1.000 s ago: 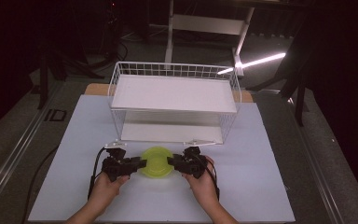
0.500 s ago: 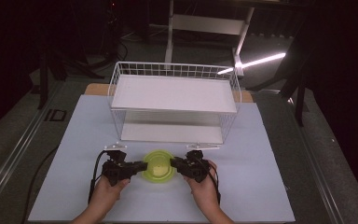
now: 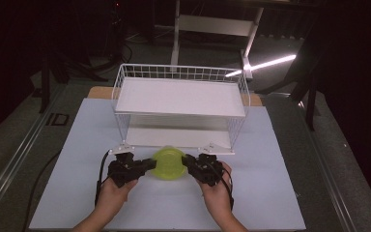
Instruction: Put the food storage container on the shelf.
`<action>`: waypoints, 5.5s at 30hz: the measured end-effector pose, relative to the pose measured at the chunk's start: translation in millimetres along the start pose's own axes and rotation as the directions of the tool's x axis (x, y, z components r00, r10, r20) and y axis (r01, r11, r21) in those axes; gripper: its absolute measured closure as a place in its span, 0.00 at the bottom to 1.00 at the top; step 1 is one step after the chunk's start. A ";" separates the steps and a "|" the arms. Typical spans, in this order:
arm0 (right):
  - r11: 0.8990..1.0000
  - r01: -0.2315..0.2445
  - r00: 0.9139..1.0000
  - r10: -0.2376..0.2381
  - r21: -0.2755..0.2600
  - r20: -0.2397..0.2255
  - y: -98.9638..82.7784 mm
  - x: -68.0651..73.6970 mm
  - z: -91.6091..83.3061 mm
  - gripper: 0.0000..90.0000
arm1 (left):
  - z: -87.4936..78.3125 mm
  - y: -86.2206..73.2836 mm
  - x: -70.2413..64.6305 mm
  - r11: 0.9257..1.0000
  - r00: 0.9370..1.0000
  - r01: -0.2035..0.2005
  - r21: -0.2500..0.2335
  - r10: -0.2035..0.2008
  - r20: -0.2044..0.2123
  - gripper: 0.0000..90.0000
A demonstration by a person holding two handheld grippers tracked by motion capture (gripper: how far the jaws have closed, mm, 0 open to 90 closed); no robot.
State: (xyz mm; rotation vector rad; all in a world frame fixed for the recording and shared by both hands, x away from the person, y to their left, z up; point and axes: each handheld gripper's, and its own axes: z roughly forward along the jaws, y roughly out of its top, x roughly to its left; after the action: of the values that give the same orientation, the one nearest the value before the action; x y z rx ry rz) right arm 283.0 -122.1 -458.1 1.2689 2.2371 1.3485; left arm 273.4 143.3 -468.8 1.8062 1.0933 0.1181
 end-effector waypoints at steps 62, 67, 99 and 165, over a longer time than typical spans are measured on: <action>0.995 0.084 0.965 -0.066 -0.057 0.255 23.8 -62.5 62.4 0.63 | 92.9 37.4 55.0 0.992 0.994 0.033 -0.122 -0.045 -0.100 0.65; 0.991 0.115 0.955 -0.091 -0.067 0.284 24.4 -68.9 67.2 0.54 | 97.3 43.6 53.4 0.992 0.991 0.034 -0.120 -0.049 -0.124 0.65; 0.993 0.099 0.987 -0.090 -0.059 0.133 8.7 -29.1 33.2 0.62 | 51.7 18.2 37.0 0.988 0.999 -0.019 -0.155 0.013 -0.037 0.52; 0.999 -0.015 0.980 0.007 0.039 0.197 22.7 -42.1 114.1 0.98 | 1.3 -36.6 25.0 0.972 0.988 -0.106 -0.208 0.127 0.088 0.01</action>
State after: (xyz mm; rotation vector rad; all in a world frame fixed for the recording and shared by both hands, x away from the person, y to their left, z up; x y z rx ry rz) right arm 387.1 -81.4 -511.3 1.3651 2.1338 1.1323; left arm 266.1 164.4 -507.1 1.6734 0.8715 0.2001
